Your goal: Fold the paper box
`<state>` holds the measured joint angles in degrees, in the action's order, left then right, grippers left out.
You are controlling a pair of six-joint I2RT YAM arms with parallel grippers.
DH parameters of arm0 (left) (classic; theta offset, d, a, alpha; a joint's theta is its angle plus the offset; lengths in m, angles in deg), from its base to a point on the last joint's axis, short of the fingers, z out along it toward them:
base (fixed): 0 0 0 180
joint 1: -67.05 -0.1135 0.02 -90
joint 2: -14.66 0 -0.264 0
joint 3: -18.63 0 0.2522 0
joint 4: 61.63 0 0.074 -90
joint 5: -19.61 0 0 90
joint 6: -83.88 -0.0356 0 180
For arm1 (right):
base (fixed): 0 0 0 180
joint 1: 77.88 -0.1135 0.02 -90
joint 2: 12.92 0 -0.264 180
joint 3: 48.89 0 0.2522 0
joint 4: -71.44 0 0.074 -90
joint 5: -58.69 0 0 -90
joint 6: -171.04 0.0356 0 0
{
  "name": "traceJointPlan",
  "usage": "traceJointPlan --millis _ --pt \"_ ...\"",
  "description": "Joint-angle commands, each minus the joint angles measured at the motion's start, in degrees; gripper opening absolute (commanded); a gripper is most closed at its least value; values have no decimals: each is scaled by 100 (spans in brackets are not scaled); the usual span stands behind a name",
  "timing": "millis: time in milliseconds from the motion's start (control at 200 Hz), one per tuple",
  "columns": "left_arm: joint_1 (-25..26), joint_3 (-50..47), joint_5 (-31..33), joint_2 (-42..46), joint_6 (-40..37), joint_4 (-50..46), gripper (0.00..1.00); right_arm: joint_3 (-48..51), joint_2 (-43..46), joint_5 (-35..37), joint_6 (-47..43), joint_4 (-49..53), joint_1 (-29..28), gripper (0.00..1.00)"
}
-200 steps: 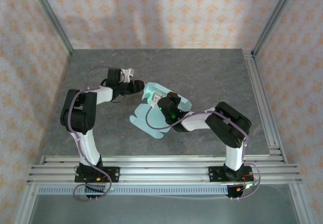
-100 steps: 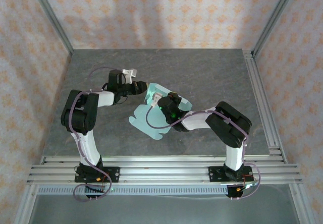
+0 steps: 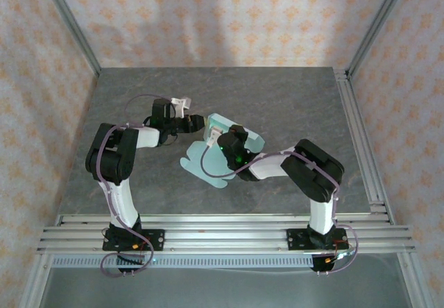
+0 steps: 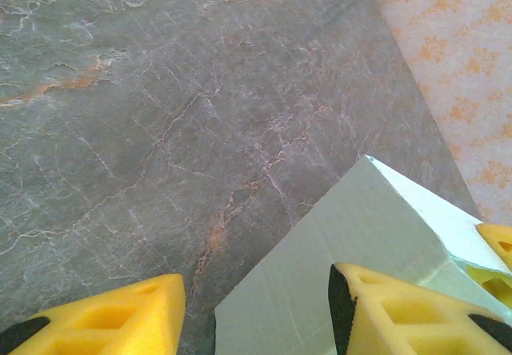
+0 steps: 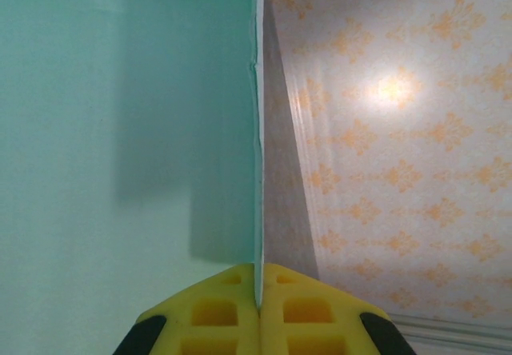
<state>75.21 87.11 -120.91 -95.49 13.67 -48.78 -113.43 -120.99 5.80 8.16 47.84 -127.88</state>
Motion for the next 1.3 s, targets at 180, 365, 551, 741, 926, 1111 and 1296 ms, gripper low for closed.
traceJointPlan --millis 180,365,551,741,926,1111,1296 --pt "26 -192 84 -46 -203 92 52 95 -287 227 -794 -875 -159 0" --pt "25 -316 27 -69 -179 329 52 47 -327 253 -760 -768 -159 0" --pt "30 -594 119 33 -87 591 52 -2 -374 252 -667 -640 -143 0" --pt "41 -638 260 37 -116 521 52 -62 -399 233 -690 -537 -142 0" --pt "87 -620 265 213 -210 433 52 -213 -9 -39 -11 572 -151 0" --pt "185 -561 262 373 -437 238 53 -251 -45 -110 -29 566 -151 0" --pt "231 -657 253 524 -573 159 52 -369 -34 -134 -55 686 -134 0"
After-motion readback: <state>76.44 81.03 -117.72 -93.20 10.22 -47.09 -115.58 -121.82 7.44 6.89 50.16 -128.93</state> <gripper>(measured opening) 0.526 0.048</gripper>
